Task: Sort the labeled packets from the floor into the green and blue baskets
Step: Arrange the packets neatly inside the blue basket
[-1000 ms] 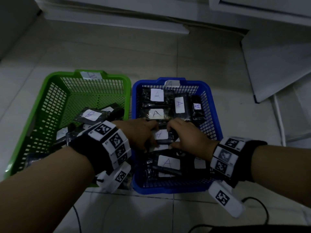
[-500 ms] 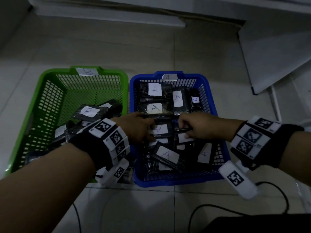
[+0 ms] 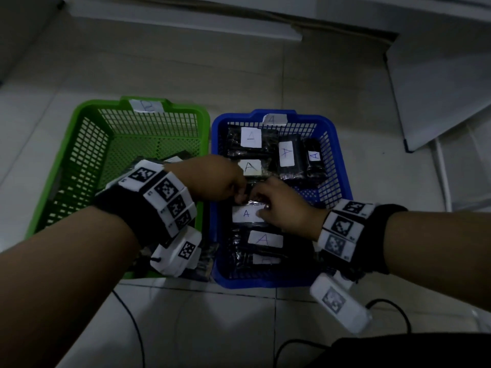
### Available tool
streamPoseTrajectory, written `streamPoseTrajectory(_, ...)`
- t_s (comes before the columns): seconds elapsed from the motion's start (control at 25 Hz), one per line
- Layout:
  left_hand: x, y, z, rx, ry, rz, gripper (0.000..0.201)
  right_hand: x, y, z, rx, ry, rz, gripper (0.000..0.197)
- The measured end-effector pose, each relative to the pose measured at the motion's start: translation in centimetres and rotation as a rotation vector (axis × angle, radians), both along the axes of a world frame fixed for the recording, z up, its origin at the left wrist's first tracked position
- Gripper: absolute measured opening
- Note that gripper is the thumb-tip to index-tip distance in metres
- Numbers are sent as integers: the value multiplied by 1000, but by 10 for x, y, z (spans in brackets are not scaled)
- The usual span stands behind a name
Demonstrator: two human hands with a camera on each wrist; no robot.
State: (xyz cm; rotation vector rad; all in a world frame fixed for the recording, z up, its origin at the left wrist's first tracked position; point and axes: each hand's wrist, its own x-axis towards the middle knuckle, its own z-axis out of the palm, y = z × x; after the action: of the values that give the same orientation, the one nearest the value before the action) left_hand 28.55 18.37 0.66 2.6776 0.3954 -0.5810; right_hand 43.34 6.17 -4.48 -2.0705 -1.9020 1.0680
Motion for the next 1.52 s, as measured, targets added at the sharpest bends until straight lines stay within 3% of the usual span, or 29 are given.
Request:
streamPoseTrajectory(0.08,-1,-8,-11,9,88,-144,36,0,-4,4,50,-94,10,42)
streamPoseTrajectory(0.2,-4,-13,-21,65,193,-242,43,7,-27,13,74,-71,-137,38)
streamPoseTrajectory(0.36,1,-9,-19,20,263,-221,45,7,-54,14,-174,-244,139,59)
streamPoseTrajectory(0.44,5,-7,-18,12,279,-210,45,6,-52,15,-237,-288,213,57)
streamPoseTrajectory(0.56,5,-7,-21,15,275,-190,42,8,-41,23,-208,-185,144,36)
streamPoseTrajectory(0.64,5,-6,-22,28,276,-192,42,8,-35,27,-197,-117,66,32)
streamPoseTrajectory(0.84,3,-6,-19,-4,281,-210,45,-8,-36,23,-338,-112,208,33)
streamPoseTrajectory(1.08,2,-6,-13,-32,182,-137,43,-1,-32,23,-156,72,-109,30)
streamPoseTrajectory(1.2,5,-9,-6,-75,226,-62,44,0,-36,17,-102,62,-84,27)
streamPoseTrajectory(1.36,6,-10,-7,-56,287,-106,46,4,-38,9,-66,186,-154,20)
streamPoseTrajectory(1.52,10,-12,-12,-14,234,-62,44,8,-37,13,-217,153,36,16)
